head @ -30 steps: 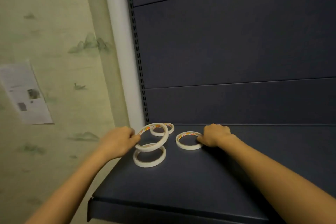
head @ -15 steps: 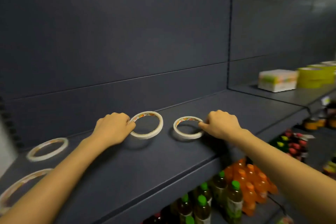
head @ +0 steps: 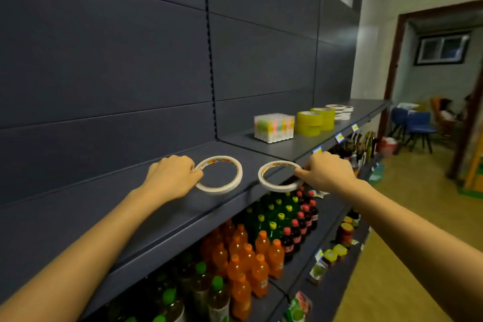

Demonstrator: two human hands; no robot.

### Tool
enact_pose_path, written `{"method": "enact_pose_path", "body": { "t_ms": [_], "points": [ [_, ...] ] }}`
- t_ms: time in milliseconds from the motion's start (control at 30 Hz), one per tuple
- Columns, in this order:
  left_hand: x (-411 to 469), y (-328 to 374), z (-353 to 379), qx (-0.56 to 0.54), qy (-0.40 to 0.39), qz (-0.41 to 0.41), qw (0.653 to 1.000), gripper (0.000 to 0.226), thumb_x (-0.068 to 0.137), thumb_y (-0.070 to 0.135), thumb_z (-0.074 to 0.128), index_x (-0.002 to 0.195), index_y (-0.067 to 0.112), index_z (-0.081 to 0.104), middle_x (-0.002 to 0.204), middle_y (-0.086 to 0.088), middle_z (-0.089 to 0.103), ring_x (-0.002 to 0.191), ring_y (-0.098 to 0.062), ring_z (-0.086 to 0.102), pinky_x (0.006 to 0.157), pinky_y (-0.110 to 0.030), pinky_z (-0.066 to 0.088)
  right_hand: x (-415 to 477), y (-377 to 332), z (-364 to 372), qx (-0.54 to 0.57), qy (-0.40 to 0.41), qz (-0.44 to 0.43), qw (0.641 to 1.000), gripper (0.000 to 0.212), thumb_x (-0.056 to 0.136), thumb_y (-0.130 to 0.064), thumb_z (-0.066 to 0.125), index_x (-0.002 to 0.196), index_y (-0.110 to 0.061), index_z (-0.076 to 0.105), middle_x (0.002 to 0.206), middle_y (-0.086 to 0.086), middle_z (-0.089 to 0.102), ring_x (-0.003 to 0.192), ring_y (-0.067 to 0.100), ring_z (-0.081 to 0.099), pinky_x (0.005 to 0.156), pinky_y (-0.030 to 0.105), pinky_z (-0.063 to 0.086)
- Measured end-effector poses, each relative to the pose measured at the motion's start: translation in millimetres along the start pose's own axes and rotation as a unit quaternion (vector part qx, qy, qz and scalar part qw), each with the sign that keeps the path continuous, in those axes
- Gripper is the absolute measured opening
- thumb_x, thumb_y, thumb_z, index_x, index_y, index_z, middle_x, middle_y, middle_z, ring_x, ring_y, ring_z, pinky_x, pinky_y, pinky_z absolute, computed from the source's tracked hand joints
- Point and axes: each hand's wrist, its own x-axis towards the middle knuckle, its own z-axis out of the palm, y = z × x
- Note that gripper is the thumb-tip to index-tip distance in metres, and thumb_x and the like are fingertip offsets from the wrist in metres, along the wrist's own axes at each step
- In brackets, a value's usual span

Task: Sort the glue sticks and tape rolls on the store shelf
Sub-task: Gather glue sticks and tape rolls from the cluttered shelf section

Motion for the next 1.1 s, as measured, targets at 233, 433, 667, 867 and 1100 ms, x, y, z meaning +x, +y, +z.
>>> {"method": "enact_pose_path", "body": {
  "t_ms": [233, 433, 667, 867, 1100],
  "points": [
    [49, 101, 28, -0.039, 0.019, -0.013, 0.999, 0.039, 0.092, 0.035, 0.045, 0.058, 0.016, 0.041, 0.058, -0.001, 0.046, 0.057, -0.021, 0.043, 0.05, -0.026, 0.029, 28, 115, -8, -0.003, 0.03, 0.022, 0.999, 0.048, 0.088, -0.052, 0.049, 0.07, -0.013, 0.069, 0.06, 0.003, 0.055, 0.06, 0.023, 0.052, 0.048, 0.024, 0.03],
    [95, 167, 43, -0.026, 0.02, -0.006, 0.999, 0.045, 0.092, 0.035, 0.045, 0.052, 0.017, 0.037, 0.052, 0.001, 0.04, 0.05, -0.017, 0.037, 0.05, -0.027, 0.028, 71, 189, -4, -0.005, 0.026, 0.038, 0.999, 0.046, 0.089, -0.051, 0.05, 0.072, -0.014, 0.071, 0.056, 0.0, 0.052, 0.057, 0.02, 0.051, 0.049, 0.024, 0.032],
    [168, 210, 61, -0.014, 0.018, -0.014, 1.0, 0.041, 0.09, 0.035, 0.044, 0.055, 0.015, 0.041, 0.054, 0.0, 0.041, 0.054, -0.019, 0.04, 0.053, -0.027, 0.03, 131, 247, 14, 0.009, 0.028, 0.035, 0.999, 0.052, 0.09, -0.052, 0.048, 0.053, -0.016, 0.054, 0.052, 0.0, 0.048, 0.053, 0.019, 0.049, 0.049, 0.023, 0.03],
    [251, 259, 86, -0.01, 0.033, 0.005, 0.999, 0.036, 0.091, 0.035, 0.044, 0.065, 0.011, 0.053, 0.066, -0.001, 0.043, 0.07, -0.022, 0.043, 0.062, -0.029, 0.034, 208, 301, 31, -0.01, 0.052, 0.02, 0.998, 0.055, 0.089, -0.056, 0.045, 0.054, -0.014, 0.055, 0.06, 0.004, 0.056, 0.061, 0.023, 0.055, 0.047, 0.023, 0.032],
    [356, 326, 113, -0.019, 0.052, 0.025, 0.998, 0.038, 0.09, 0.036, 0.046, 0.059, 0.014, 0.048, 0.077, -0.015, 0.059, 0.084, -0.036, 0.059, 0.064, -0.032, 0.038, 307, 380, 45, -0.028, 0.066, 0.032, 0.997, 0.054, 0.089, -0.056, 0.045, 0.058, -0.015, 0.06, 0.057, 0.0, 0.054, 0.055, 0.017, 0.051, 0.047, 0.023, 0.031]
  ]
}}
